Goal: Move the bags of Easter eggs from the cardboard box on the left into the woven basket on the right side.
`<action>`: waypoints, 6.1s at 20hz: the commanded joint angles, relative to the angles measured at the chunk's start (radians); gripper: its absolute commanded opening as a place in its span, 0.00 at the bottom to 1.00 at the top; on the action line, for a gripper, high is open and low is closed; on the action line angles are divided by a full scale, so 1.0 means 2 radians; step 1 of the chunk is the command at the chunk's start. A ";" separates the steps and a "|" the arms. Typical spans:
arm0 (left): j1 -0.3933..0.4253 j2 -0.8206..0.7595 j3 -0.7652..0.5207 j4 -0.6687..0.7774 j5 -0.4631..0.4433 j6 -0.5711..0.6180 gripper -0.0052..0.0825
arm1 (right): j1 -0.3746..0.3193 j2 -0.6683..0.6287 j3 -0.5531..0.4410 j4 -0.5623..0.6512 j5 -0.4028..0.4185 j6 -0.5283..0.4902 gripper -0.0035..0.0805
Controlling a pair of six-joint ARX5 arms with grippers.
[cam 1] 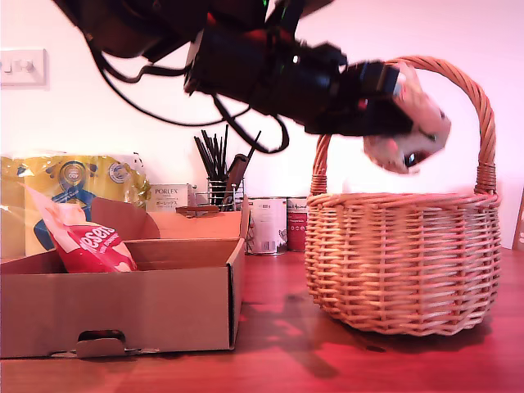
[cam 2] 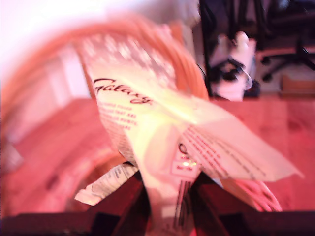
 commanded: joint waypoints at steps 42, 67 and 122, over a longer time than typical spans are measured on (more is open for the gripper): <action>0.177 -0.361 -0.105 -0.453 -0.013 0.079 0.07 | 0.002 -0.079 -0.008 -0.031 0.050 0.014 0.03; 0.378 -0.229 -0.105 -0.434 0.021 -0.237 0.77 | 0.002 -0.079 -0.008 -0.027 0.047 -0.013 0.03; 0.203 -0.154 -0.063 -0.362 0.073 -0.246 0.10 | 0.002 -0.078 -0.008 -0.002 0.048 -0.007 0.03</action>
